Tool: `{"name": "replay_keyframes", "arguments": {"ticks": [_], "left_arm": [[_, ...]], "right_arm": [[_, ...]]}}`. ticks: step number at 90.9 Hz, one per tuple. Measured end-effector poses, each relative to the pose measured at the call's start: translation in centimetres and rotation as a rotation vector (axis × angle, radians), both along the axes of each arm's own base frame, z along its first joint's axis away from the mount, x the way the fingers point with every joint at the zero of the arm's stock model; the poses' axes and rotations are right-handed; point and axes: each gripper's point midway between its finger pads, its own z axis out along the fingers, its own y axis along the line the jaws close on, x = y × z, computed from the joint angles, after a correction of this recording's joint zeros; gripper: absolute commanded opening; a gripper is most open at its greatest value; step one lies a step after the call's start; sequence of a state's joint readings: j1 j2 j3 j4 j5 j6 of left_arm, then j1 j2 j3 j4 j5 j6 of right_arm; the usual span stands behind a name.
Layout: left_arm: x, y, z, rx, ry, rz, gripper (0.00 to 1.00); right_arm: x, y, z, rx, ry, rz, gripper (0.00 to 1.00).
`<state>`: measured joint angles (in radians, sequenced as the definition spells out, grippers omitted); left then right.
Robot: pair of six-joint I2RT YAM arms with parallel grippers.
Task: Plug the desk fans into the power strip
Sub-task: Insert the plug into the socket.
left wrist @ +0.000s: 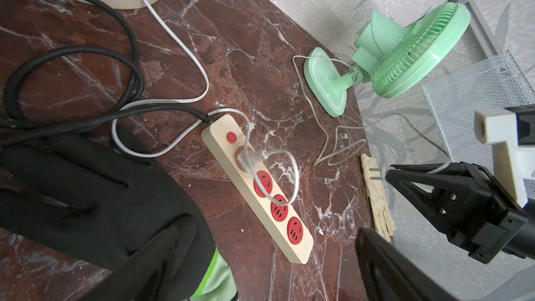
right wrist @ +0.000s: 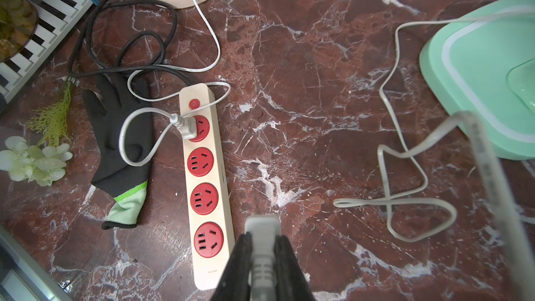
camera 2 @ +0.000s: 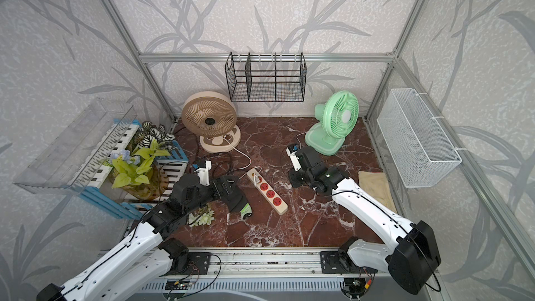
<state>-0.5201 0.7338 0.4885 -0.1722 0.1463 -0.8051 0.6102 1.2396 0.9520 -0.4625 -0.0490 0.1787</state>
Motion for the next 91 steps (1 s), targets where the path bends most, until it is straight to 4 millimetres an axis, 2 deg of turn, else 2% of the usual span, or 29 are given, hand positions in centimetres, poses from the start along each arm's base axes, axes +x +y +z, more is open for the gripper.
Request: {"name": "replay_keyframes", "arguments": {"ticks": [17,48,67,91], "left_arm": [[0.4,0.7,-1.3,0.008,0.015,0.027,1.0],[0.1,1.5,-4.0,0.001,0.054,0.052,1.0],[0.2,1.4,-4.3,-0.013,0.055,0.056,1.0],[0.1,1.5,-4.9,-0.028,0.061,0.06,1.0]], "right_arm": [[-0.6,1.7,-2.2,0.043,0.076,0.066,0.0],[-3.3,4.9,-6.4,0.097,0.279,0.209,0.0],[-4.5,6.1,-7.9,0.082,0.326,0.259,0.0],[-4.6,6.9,-9.4,0.055,0.348,0.274,0.0]]}}
